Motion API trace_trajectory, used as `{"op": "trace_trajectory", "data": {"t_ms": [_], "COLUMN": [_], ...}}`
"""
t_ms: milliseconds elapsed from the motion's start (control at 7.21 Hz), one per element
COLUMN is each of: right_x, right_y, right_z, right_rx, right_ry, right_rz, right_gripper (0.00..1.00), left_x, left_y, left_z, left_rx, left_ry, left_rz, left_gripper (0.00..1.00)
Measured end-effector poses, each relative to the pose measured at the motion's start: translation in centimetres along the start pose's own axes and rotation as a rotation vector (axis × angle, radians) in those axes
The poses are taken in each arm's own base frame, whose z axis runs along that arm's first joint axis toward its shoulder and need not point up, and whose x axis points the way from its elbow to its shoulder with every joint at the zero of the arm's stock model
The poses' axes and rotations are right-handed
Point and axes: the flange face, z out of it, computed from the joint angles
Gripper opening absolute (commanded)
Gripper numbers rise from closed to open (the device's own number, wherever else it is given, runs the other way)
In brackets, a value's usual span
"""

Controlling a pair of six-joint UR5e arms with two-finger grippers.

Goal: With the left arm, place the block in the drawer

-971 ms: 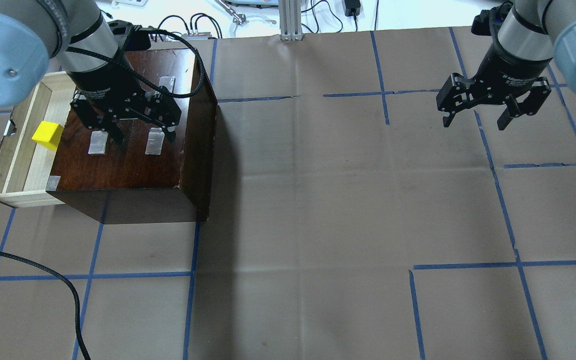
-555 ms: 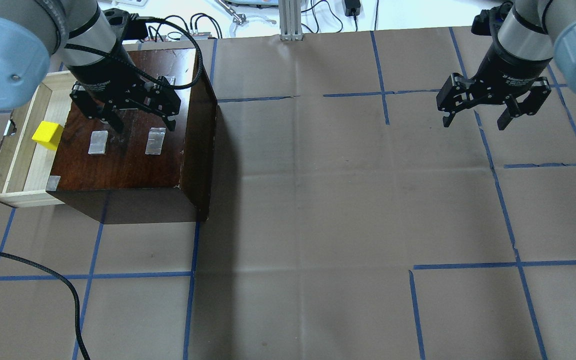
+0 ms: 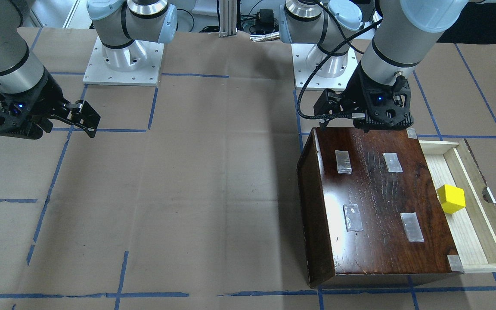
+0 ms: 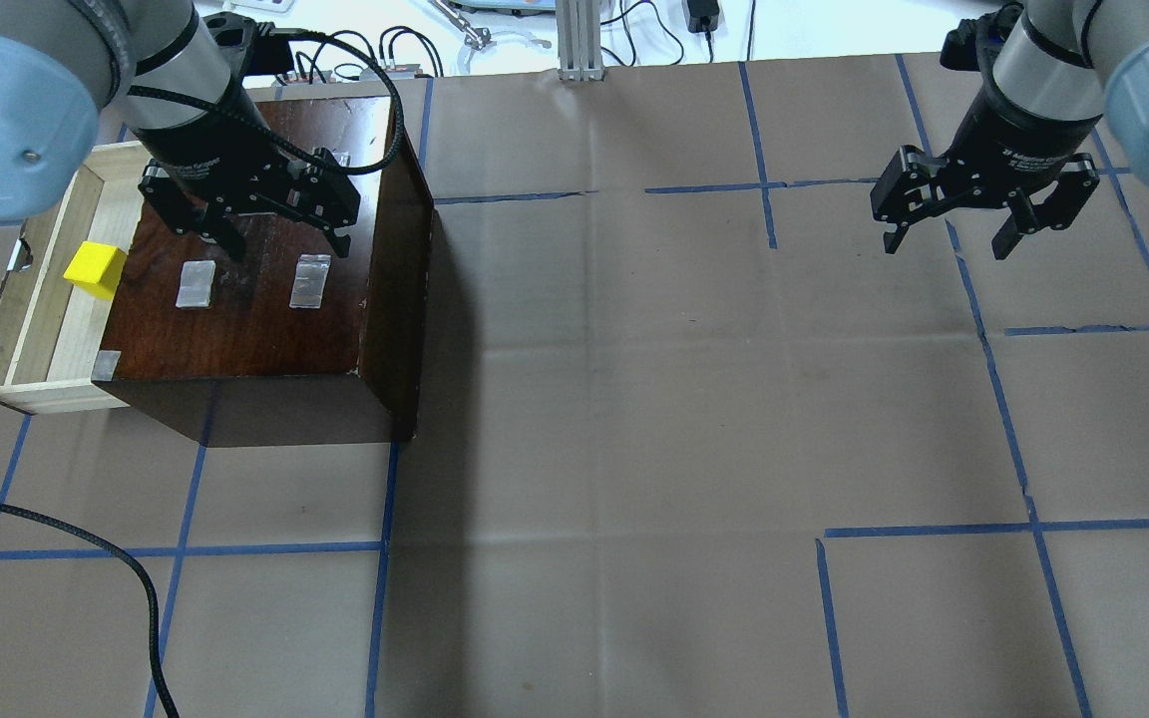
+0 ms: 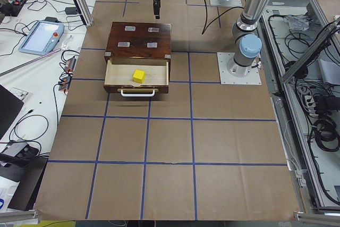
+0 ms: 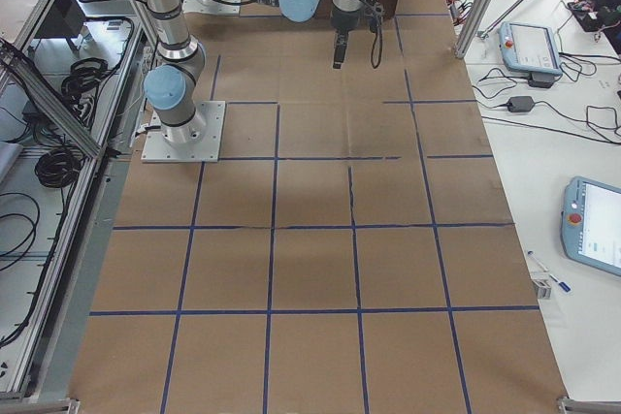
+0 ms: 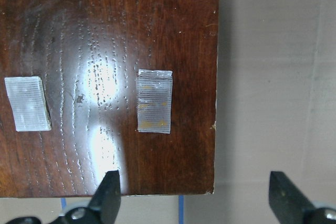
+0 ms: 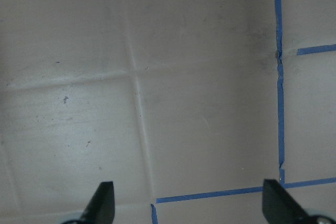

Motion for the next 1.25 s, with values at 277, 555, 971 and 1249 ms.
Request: {"op": "trace_trajectory", "data": {"t_ms": [277, 555, 971, 1249], "right_x": [0.0, 0.0, 0.0, 0.0], "right_y": [0.01, 0.01, 0.01, 0.01], "right_z": [0.03, 0.03, 0.04, 0.03], "right_rx": [-0.001, -0.001, -0.001, -0.001], "right_ry": [0.0, 0.0, 0.0, 0.0], "right_rz": [-0.001, -0.001, 0.0, 0.0], "right_gripper": [1.0, 1.0, 1.0, 1.0], "left_x": [-0.01, -0.03, -0.05, -0.04], "left_y": [0.1, -0.26, -0.47, -0.31], "left_z": [-0.3, -0.03, 0.32, 0.24], "left_rx": [0.007, 0.003, -0.004, -0.002], "left_ry": [0.0, 0.0, 0.0, 0.001], "left_rz": [-0.001, -0.024, -0.051, -0.052], "left_gripper": [0.99, 0.99, 0.99, 0.99]}}
